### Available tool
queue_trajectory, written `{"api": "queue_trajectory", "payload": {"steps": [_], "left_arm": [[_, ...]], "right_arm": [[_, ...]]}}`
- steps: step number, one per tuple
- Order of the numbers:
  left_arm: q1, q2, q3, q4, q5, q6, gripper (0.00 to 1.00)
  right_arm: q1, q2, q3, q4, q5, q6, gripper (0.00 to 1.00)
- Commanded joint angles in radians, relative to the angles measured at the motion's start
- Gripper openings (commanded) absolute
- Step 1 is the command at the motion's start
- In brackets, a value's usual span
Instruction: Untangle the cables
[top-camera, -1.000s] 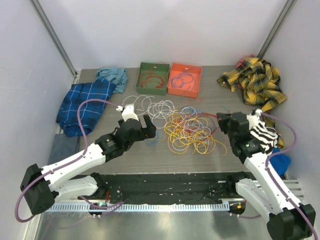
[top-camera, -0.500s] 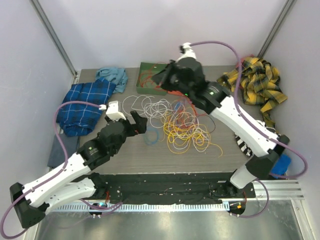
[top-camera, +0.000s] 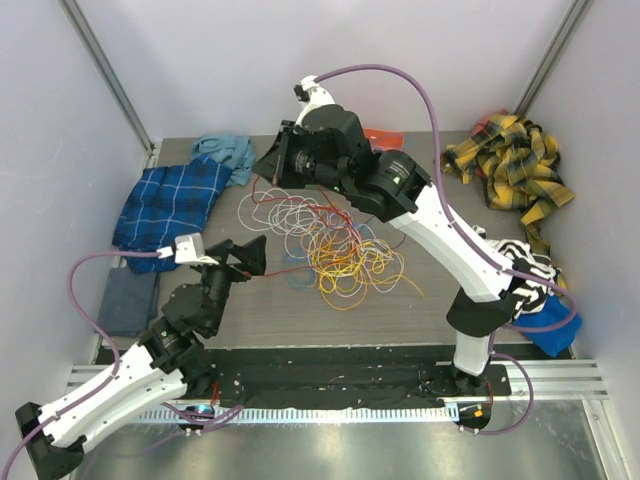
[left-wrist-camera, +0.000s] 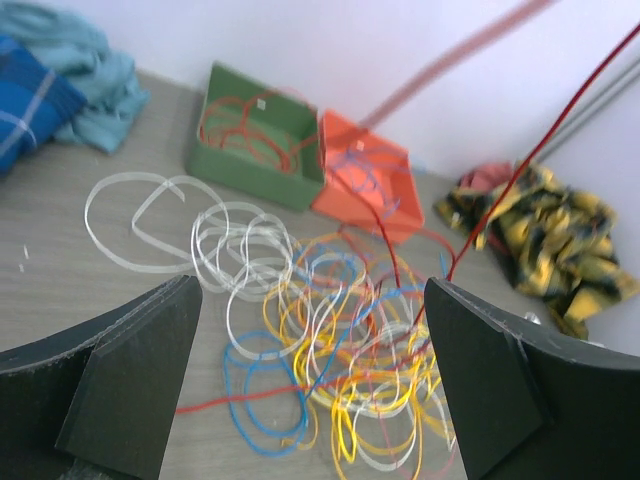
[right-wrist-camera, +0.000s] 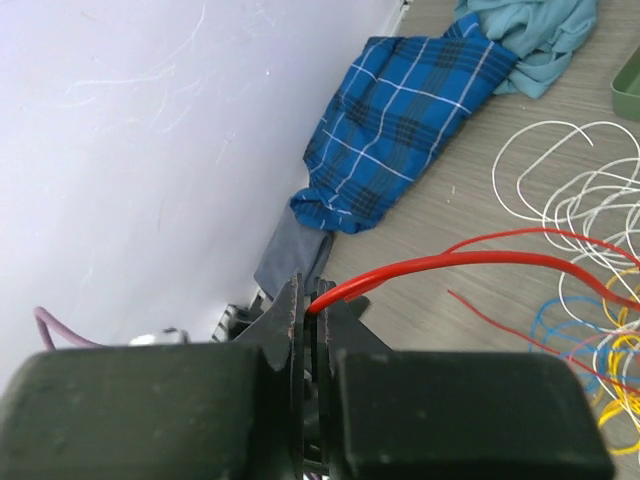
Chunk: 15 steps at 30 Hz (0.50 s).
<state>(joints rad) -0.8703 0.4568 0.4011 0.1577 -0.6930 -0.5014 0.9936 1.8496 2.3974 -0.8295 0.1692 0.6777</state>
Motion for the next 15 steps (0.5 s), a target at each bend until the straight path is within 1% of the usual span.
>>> {"api": "queue_trajectory", "payload": {"steps": [1,4,6,8,9,12,13,15], "left_arm": [[-0.004,-0.027,0.002,0.187,-0.057,0.109,1.00],[-0.004,0.043,0.013,0.258,-0.043,0.176,1.00],[-0.004,0.080,0.012,0.331,-0.068,0.230,1.00],[-0.004,0.126,0.007,0.382,-0.060,0.262,1.00],[-0.004,0.143,0.005,0.426,-0.037,0.294,1.00],[-0.003,0.230,0.007,0.489,0.009,0.356,1.00],[-0.002,0.255,0.013,0.514,0.013,0.395,1.00],[-0.002,0.328,0.037,0.542,0.000,0.420,1.00]], "right_arm": [[0.005,-0.084,-0.016,-0.022,-0.028,-0.026,0.01],[0.030,-0.125,-0.098,0.004,-0.040,-0.024,0.01],[0.042,-0.145,-0.151,0.024,-0.040,-0.020,0.01],[0.048,-0.177,-0.193,0.030,-0.036,-0.017,0.01],[0.051,-0.190,-0.204,0.033,-0.036,-0.014,0.01],[0.051,-0.225,-0.245,0.041,-0.037,-0.007,0.01],[0.053,-0.234,-0.254,0.043,-0.039,-0.004,0.01],[0.051,-0.256,-0.280,0.050,-0.042,0.000,0.01]]}}
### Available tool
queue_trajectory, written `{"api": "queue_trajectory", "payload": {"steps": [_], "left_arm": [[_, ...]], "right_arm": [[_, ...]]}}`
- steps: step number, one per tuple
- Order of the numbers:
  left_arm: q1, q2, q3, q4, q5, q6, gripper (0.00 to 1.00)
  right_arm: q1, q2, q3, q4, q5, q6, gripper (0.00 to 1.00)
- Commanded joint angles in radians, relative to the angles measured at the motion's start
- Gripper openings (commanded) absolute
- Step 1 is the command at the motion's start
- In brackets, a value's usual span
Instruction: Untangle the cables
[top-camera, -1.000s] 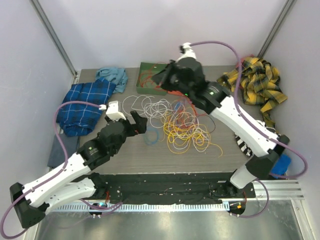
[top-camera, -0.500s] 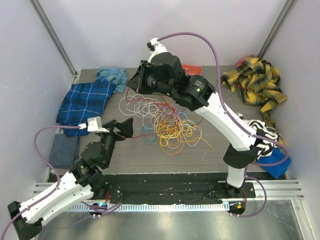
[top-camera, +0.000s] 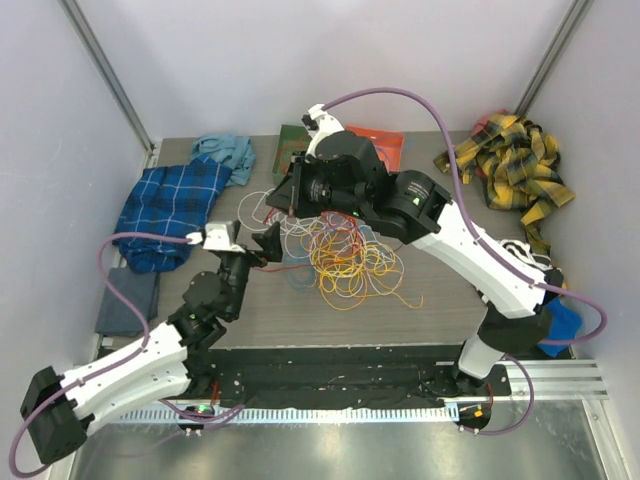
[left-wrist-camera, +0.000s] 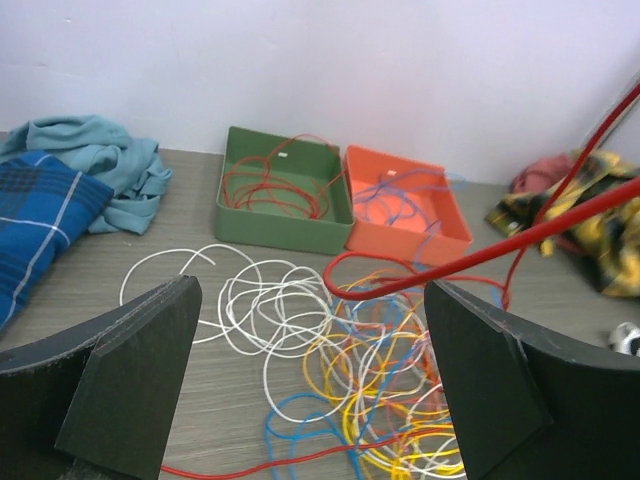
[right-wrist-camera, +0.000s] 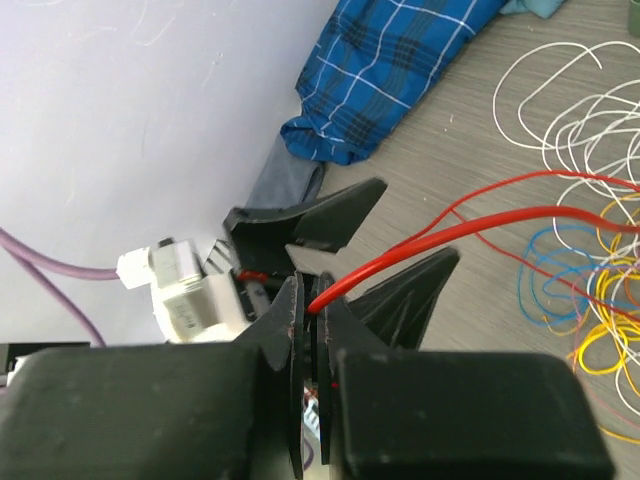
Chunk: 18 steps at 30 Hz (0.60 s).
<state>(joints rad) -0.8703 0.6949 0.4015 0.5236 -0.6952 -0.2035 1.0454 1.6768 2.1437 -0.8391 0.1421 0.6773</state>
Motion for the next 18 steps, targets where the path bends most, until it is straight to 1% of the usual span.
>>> {"api": "queue_trajectory", "payload": {"steps": [1,3,4,5,6,8,9,12,13,14,15,17,18], "left_arm": [[0.001,0.118,0.046,0.199,-0.012,0.139,1.00],[0.017,0.178,0.081,0.207,-0.015,0.141,1.00],[0.039,0.196,0.095,0.204,-0.009,0.139,0.97],[0.050,0.227,0.114,0.181,-0.009,0.133,0.92],[0.060,0.238,0.141,0.167,-0.003,0.128,0.78],[0.105,0.250,0.163,0.155,0.042,0.104,0.66],[0.117,0.255,0.171,0.156,0.051,0.098,0.54],[0.165,0.259,0.218,0.136,0.101,0.075,0.46],[0.180,0.258,0.243,0.127,0.120,0.075,0.41],[0.186,0.261,0.255,0.122,0.146,0.075,0.33],[0.191,0.261,0.269,0.110,0.149,0.075,0.02],[0.192,0.256,0.328,0.084,0.143,0.076,0.00],[0.195,0.249,0.348,0.073,0.146,0.087,0.00]], "right_arm": [[0.001,-0.091,-0.034,0.060,-0.015,-0.001,0.01],[0.001,-0.112,-0.054,0.067,-0.018,0.002,0.01],[0.001,-0.120,-0.060,0.070,-0.016,0.002,0.01],[0.002,-0.127,-0.074,0.072,-0.018,0.002,0.01],[0.001,-0.143,-0.082,0.078,-0.016,0.004,0.01],[0.002,-0.158,-0.105,0.081,-0.019,0.005,0.01],[0.001,-0.166,-0.114,0.084,-0.021,0.005,0.01],[0.002,-0.198,-0.160,0.101,-0.021,0.011,0.01],[0.001,-0.213,-0.182,0.106,-0.021,0.016,0.01],[0.001,-0.221,-0.194,0.109,-0.022,0.018,0.01],[0.001,-0.230,-0.205,0.118,-0.019,0.018,0.01],[0.001,-0.259,-0.237,0.124,-0.016,0.013,0.01],[0.001,-0.272,-0.254,0.136,-0.013,0.011,0.09]]}}
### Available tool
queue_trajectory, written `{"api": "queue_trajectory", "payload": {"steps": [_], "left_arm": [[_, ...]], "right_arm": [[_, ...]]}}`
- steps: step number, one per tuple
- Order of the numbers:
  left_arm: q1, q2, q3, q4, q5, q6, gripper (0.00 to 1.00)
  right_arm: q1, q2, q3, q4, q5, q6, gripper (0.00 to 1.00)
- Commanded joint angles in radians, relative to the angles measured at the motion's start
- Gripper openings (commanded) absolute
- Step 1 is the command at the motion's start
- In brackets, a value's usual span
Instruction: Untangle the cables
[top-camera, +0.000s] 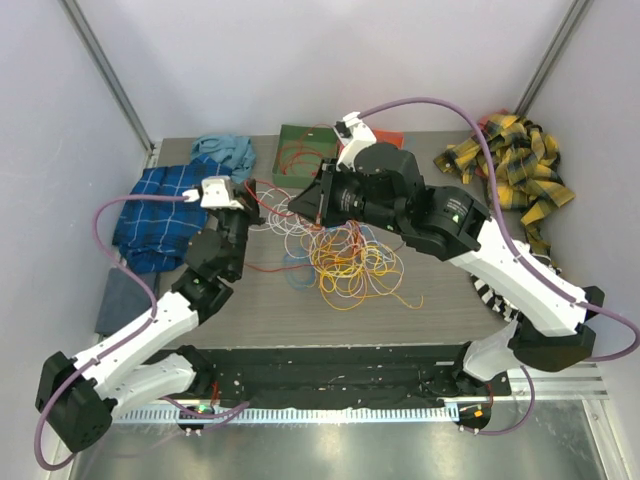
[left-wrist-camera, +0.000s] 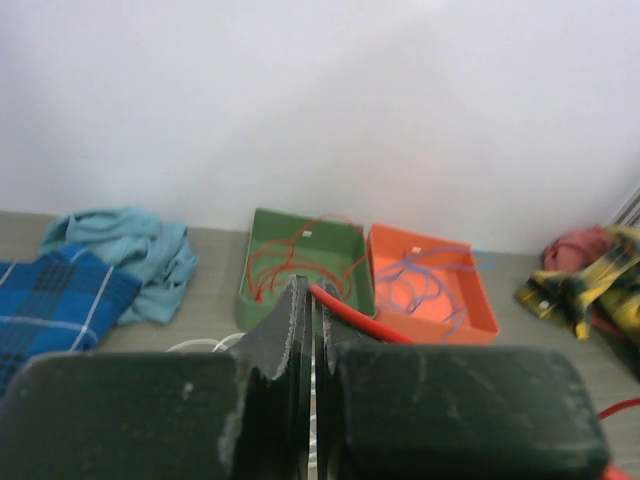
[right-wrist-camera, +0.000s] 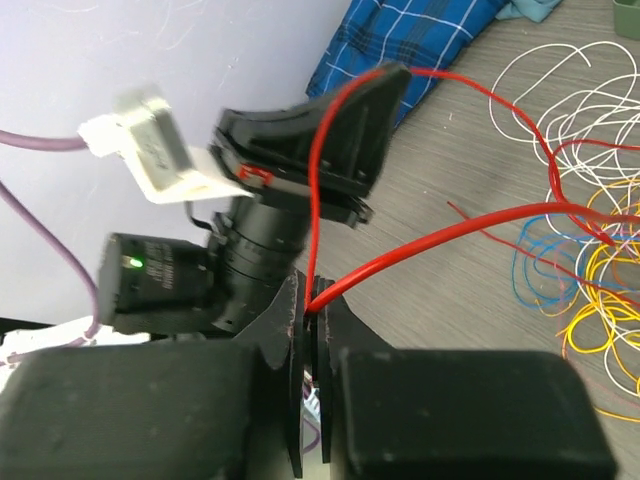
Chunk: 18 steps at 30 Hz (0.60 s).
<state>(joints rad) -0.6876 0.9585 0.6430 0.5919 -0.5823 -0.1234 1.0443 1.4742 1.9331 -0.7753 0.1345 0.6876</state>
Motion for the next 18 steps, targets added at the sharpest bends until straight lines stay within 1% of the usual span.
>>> {"api": "queue_trajectory", "payload": {"steps": [1,2,3,4,5,6,7,8,9,11,14,15,16,18], "left_arm": [[0.013,-0.038,0.133,-0.016,0.036,0.011,0.00],[0.014,-0.050,0.192,-0.036,0.035,0.011,0.00],[0.019,-0.059,0.236,-0.062,0.035,0.013,0.00],[0.020,-0.067,0.280,-0.139,0.030,0.018,0.00],[0.022,-0.075,0.326,-0.182,0.021,0.019,0.00],[0.025,-0.075,0.434,-0.222,0.010,0.019,0.00],[0.025,-0.073,0.482,-0.272,-0.008,0.022,0.00],[0.025,-0.069,0.539,-0.340,-0.014,0.028,0.00],[0.025,-0.064,0.626,-0.374,-0.022,0.030,0.00],[0.025,-0.057,0.713,-0.435,-0.044,0.051,0.00],[0.025,-0.047,0.835,-0.455,-0.053,0.089,0.00],[0.025,-0.029,0.874,-0.490,-0.050,0.099,0.00],[0.025,-0.018,0.942,-0.519,-0.048,0.106,0.00],[0.025,0.015,1.006,-0.561,-0.059,0.114,0.00]], "right_arm": [[0.003,-0.083,-0.083,0.082,0.008,0.001,0.19],[0.002,-0.116,-0.104,0.090,0.011,-0.002,0.30],[0.002,-0.129,-0.123,0.097,0.020,-0.003,0.46],[0.003,-0.144,-0.141,0.097,0.039,-0.005,0.52],[0.002,-0.156,-0.176,0.099,0.042,-0.008,0.56],[0.003,-0.178,-0.193,0.097,0.046,-0.008,0.64],[0.003,-0.187,-0.210,0.096,0.050,-0.008,0.68],[0.003,-0.195,-0.244,0.097,0.053,-0.008,0.70],[0.002,-0.207,-0.258,0.096,0.051,-0.007,0.71],[0.002,-0.219,-0.304,0.093,0.054,-0.008,0.72],[0.002,-0.256,-0.382,0.102,0.073,-0.005,0.72],[0.003,-0.265,-0.404,0.116,0.080,-0.007,0.72],[0.002,-0.281,-0.445,0.122,0.088,-0.011,0.72],[0.002,-0.291,-0.479,0.137,0.126,-0.020,0.72]]}}
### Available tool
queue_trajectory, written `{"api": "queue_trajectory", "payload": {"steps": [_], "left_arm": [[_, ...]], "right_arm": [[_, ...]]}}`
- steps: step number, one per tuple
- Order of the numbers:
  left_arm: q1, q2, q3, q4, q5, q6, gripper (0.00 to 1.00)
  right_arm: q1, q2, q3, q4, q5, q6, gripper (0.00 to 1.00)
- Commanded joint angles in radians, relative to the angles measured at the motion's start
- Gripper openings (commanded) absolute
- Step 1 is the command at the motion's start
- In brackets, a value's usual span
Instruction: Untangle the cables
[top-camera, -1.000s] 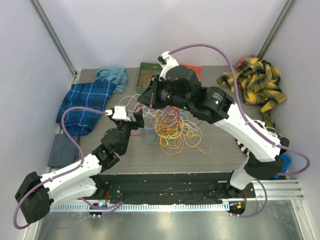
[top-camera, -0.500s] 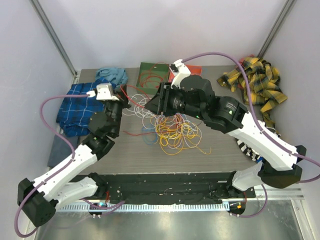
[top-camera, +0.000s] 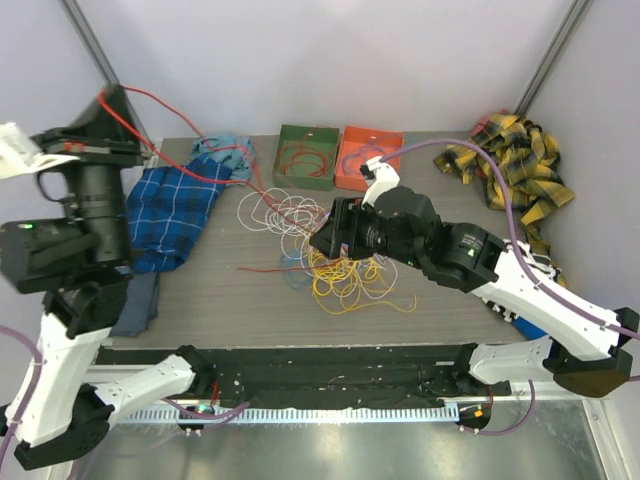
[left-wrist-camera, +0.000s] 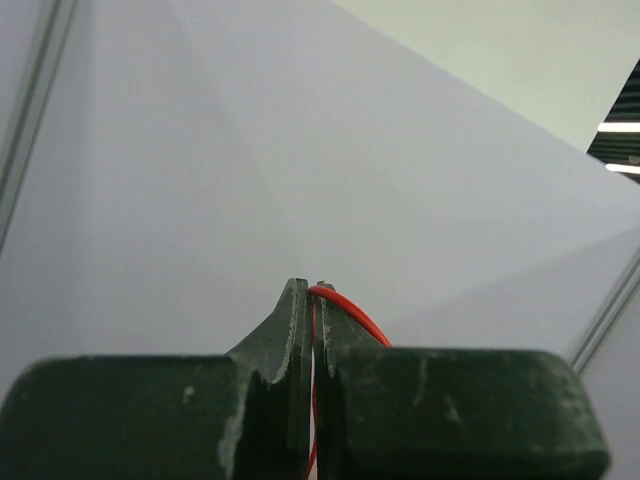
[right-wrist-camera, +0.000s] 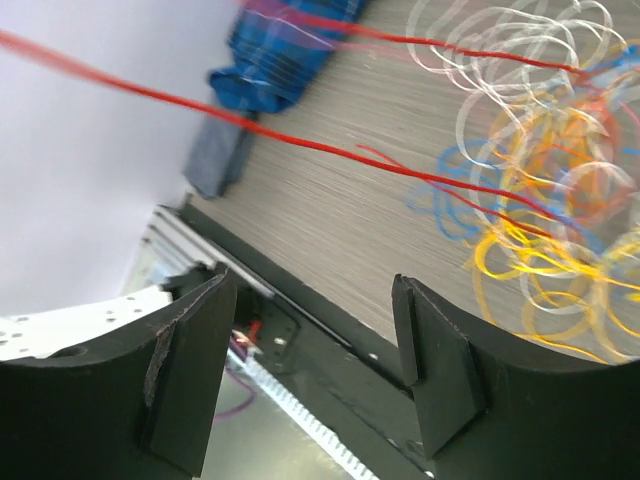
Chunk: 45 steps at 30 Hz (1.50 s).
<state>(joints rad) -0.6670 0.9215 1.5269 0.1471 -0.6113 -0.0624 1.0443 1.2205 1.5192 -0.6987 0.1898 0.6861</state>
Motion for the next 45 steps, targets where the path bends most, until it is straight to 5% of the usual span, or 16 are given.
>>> {"api": "queue_trajectory", "payload": {"steps": [1,12,16,21,28,32,45], "left_arm": [[0.004,0.059,0.143,-0.119,-0.027,0.056,0.00],[0.004,0.250,0.574,-0.244,0.126,0.000,0.01],[0.004,0.286,0.611,-0.306,0.197,-0.043,0.01],[0.004,0.321,0.459,-0.553,0.162,-0.105,0.00],[0.024,0.283,0.089,-0.529,0.251,-0.208,0.00],[0.032,0.315,0.076,-0.552,0.297,-0.229,0.00],[0.066,0.356,0.130,-0.590,0.346,-0.226,0.00]], "right_arm": [[0.002,-0.039,-0.092,0.067,0.076,-0.036,0.72],[0.000,-0.022,-0.206,0.241,0.083,-0.132,0.72],[0.003,-0.038,-0.241,0.268,0.112,-0.143,0.72],[0.003,-0.059,-0.290,0.275,0.149,-0.148,0.72],[0.002,-0.150,-0.448,0.358,0.244,-0.166,0.72],[0.002,-0.205,-0.527,0.473,0.226,-0.203,0.74],[0.002,-0.424,-0.637,0.424,0.377,-0.211,0.73]]}}
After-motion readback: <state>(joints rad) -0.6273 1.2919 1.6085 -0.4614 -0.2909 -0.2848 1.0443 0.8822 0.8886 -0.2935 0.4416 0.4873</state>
